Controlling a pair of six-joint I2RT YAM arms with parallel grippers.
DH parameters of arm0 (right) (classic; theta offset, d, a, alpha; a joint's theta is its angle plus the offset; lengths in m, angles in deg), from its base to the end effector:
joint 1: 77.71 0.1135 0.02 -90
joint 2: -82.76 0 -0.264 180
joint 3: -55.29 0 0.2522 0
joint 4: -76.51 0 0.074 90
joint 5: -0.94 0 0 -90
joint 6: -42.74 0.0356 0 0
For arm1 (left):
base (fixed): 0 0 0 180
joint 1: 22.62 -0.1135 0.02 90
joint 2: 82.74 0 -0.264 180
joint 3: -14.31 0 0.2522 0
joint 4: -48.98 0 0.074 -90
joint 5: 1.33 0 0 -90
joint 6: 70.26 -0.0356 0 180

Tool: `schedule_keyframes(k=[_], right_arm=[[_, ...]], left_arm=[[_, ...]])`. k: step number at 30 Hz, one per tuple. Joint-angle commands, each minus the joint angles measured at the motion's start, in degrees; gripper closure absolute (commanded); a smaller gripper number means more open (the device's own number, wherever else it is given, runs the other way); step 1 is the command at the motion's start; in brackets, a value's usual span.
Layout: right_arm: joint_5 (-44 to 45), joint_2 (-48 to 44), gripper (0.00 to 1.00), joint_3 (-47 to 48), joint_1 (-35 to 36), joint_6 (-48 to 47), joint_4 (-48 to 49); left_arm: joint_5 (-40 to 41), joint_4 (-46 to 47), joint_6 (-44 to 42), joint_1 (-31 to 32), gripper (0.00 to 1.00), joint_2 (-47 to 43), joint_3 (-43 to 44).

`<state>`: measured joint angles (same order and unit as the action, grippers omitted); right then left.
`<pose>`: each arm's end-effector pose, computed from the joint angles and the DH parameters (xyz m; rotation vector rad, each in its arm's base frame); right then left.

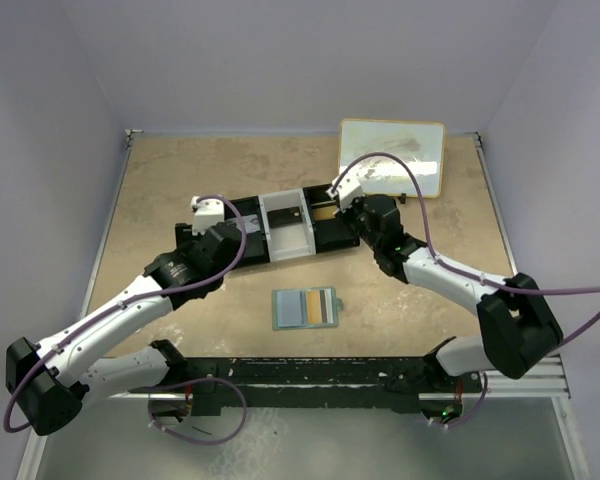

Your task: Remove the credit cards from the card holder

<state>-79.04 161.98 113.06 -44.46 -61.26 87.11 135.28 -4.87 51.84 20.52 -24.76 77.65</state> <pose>0.2647 0.1661 0.2601 -0.5863 1.6575 0.0908 0.1610 -0.1154 0.2872 -0.1387 2.1151 0.2298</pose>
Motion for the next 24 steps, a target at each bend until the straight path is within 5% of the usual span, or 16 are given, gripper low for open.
schedule_keyframes(k=[1, 8, 24], right_arm=[[-8.25, 1.61, 1.00, 3.29, -1.05, -12.74, 6.80], [-11.63, 6.99, 1.00, 9.37, -3.87, -21.90, -0.72], [-14.07, 17.60, 1.00, 16.93, -5.08, -23.37, -5.33]], left_arm=[[0.14, 2.61, -2.16, -0.56, 0.31, -0.29, -0.12], [0.51, 2.72, -2.33, -0.58, 0.31, 0.36, 0.01], [-0.93, 3.23, -2.49, -0.94, 0.31, 1.17, 0.12]])
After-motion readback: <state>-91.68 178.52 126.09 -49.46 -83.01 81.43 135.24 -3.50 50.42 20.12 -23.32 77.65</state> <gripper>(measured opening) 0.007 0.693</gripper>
